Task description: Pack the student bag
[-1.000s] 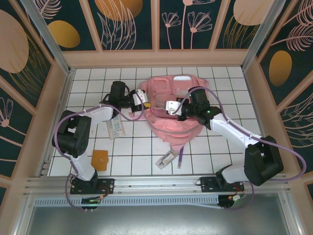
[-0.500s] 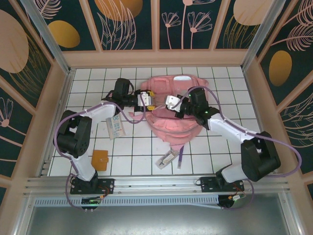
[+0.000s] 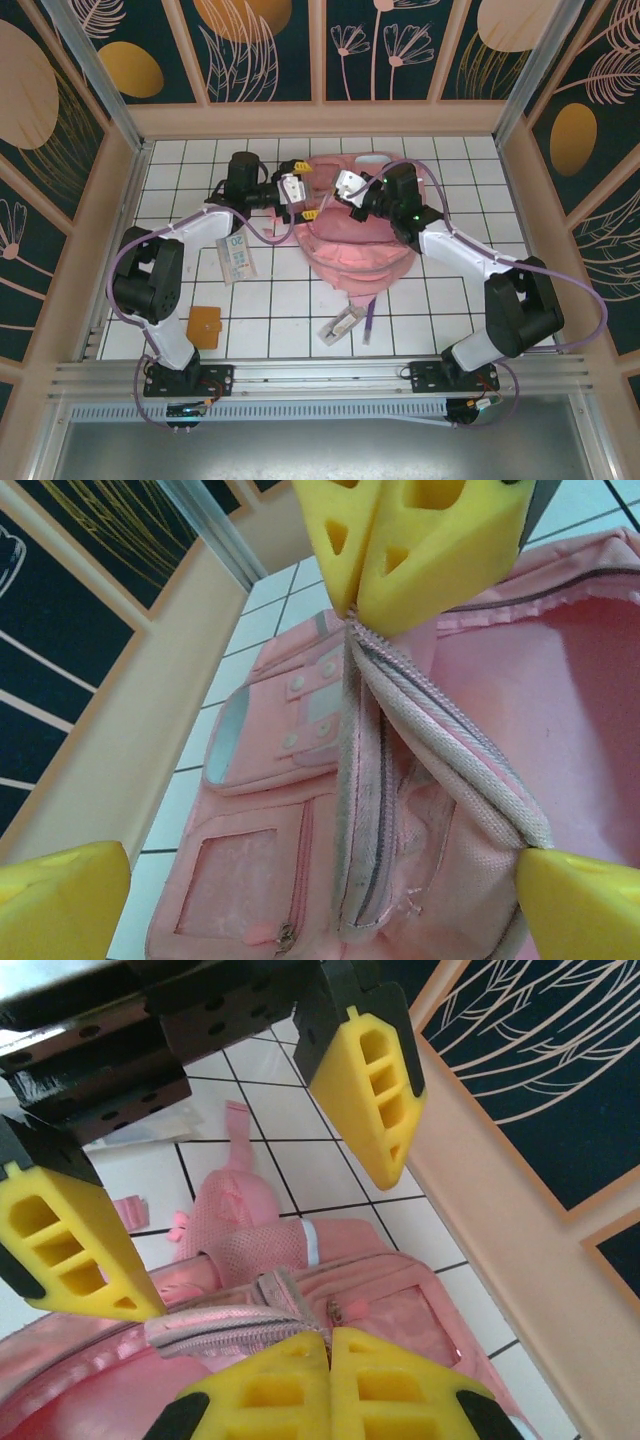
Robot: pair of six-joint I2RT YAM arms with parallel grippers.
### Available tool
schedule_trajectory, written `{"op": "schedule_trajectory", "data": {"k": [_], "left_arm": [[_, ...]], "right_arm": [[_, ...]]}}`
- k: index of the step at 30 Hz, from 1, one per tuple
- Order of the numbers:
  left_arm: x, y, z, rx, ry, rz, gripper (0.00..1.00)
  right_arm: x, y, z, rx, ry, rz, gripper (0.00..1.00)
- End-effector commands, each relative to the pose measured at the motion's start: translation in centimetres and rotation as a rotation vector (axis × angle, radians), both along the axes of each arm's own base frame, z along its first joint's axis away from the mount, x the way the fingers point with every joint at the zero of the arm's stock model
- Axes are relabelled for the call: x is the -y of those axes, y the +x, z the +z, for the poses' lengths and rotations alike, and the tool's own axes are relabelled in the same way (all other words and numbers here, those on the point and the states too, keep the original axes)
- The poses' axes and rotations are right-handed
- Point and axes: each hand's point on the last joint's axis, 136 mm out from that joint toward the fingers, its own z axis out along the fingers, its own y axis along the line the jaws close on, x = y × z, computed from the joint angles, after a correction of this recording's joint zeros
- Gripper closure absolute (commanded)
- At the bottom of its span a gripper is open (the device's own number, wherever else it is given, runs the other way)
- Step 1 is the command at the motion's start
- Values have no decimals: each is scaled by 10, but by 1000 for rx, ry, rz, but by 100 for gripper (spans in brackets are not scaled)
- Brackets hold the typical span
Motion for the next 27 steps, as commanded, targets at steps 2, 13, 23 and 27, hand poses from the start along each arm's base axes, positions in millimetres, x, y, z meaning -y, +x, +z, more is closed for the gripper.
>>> {"op": "schedule_trajectory", "data": {"k": [2,13,23,27], "left_arm": [[-10,1,44,-8,-102,1,1],[-59,33,67,-340,-334,420,1],[-202,68,-16,-657,-310,1495,1],[-219,48,-33,-768,-361,1588,1]], "right_arm": [[9,23,89,229,98,-106,100],[17,44,137,346,270,-257,100],[-42,30,68,204,159,-131,100],[-55,18,32,41,205,-120,100]]}}
